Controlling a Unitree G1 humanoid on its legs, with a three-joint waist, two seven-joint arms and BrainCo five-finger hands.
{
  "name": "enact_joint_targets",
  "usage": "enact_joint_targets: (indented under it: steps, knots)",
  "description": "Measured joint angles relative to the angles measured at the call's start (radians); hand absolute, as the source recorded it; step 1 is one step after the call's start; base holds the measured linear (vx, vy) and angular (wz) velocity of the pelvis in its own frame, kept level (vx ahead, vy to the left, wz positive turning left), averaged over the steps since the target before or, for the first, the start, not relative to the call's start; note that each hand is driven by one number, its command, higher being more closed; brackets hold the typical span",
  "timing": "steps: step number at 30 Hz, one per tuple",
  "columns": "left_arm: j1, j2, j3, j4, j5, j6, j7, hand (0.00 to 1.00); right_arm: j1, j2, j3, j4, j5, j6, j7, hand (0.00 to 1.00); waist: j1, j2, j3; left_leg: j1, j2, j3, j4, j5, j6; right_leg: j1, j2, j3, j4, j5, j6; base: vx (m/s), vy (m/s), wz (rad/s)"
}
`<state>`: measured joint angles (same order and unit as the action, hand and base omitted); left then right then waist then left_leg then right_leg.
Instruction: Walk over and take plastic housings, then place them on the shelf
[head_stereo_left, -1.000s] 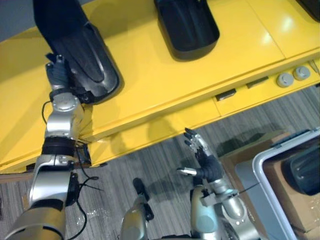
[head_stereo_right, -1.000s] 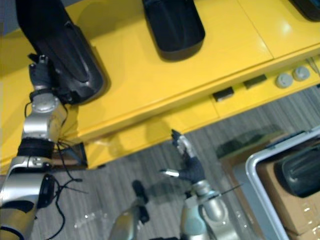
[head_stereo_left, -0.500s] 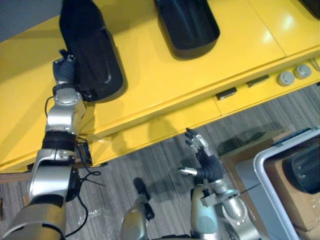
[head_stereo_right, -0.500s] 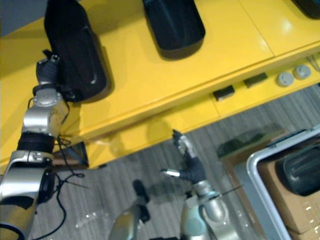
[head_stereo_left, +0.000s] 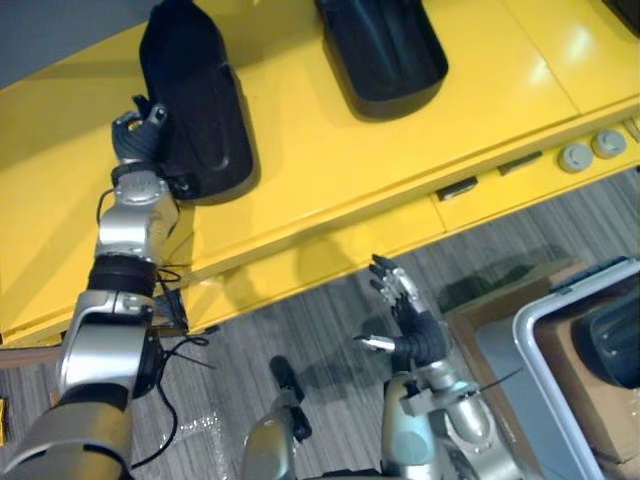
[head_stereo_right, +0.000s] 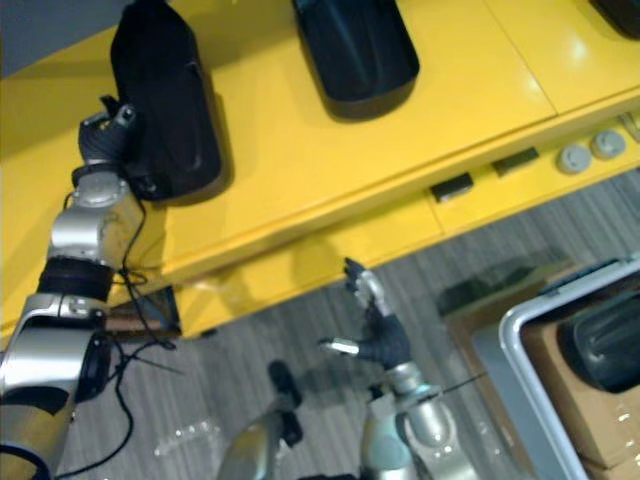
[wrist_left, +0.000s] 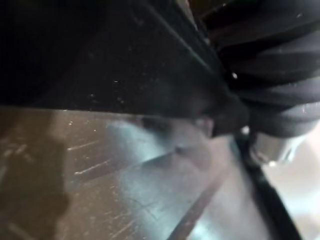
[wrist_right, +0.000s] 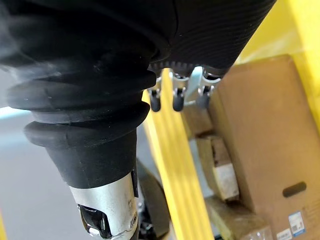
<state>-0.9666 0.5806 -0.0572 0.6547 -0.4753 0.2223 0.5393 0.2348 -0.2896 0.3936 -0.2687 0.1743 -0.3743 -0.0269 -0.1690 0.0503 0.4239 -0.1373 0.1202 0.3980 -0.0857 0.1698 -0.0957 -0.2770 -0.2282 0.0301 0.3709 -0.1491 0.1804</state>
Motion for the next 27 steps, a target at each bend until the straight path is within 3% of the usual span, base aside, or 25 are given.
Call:
enact_joint_targets:
  steps: [6, 11, 15, 20, 25, 27]
  knots:
    - [-0.026, -0.033, 0.001, 0.008, -0.072, -0.104, 0.154, 0.0, 0.027, 0.007, 0.027, 0.0, -0.002, -0.008, -0.031, 0.0, -0.011, -0.018, 0.002, 0.018, 0.001, 0.002, 0.004, 0.001, 0.0, 0.025, 0.002, 0.001, -0.018, 0.01, -0.001, 0.04, -0.024, -0.02]
    - [-0.05, -0.045, 0.002, 0.008, -0.151, -0.215, 0.198, 0.0, 0.036, 0.011, 0.033, 0.001, -0.003, -0.023, -0.064, 0.0, -0.019, -0.028, -0.003, 0.037, 0.006, 0.021, 0.004, 0.0, -0.001, 0.056, 0.007, 0.001, -0.056, 0.027, 0.0, 0.01, -0.012, -0.06]
    - [-0.068, -0.045, 0.003, 0.008, -0.182, -0.272, 0.201, 0.0, 0.037, 0.012, 0.038, 0.003, -0.004, -0.037, -0.066, 0.0, -0.039, -0.04, -0.009, 0.069, 0.007, 0.025, 0.004, -0.002, 0.0, 0.105, 0.01, -0.002, -0.097, 0.043, 0.002, 0.01, -0.002, -0.05]
    - [-0.096, -0.035, 0.004, 0.006, -0.092, -0.349, 0.186, 0.0, 0.037, 0.014, 0.042, 0.007, -0.052, -0.08, -0.04, 0.0, -0.065, -0.071, -0.04, 0.103, 0.014, 0.031, -0.002, -0.006, -0.002, 0.165, 0.024, -0.002, -0.165, 0.071, 0.001, -0.01, -0.003, -0.08]
    - [-0.043, -0.031, 0.005, -0.047, 0.066, -0.413, 0.131, 0.0, 0.022, 0.015, 0.029, 0.015, -0.08, -0.108, -0.038, 0.0, -0.065, -0.065, -0.12, 0.123, 0.015, 0.02, -0.001, -0.007, -0.002, 0.216, 0.025, -0.02, -0.216, 0.086, 0.003, 0.04, -0.007, 0.05]
    - [0.093, -0.027, 0.016, -0.224, 0.125, -0.458, 0.097, 0.0, 0.009, 0.017, 0.02, 0.015, -0.133, -0.131, -0.061, 0.0, -0.064, -0.055, -0.171, 0.139, 0.015, -0.003, 0.003, -0.007, -0.001, 0.259, 0.026, -0.046, -0.235, 0.089, 0.001, 0.06, -0.025, 0.24]
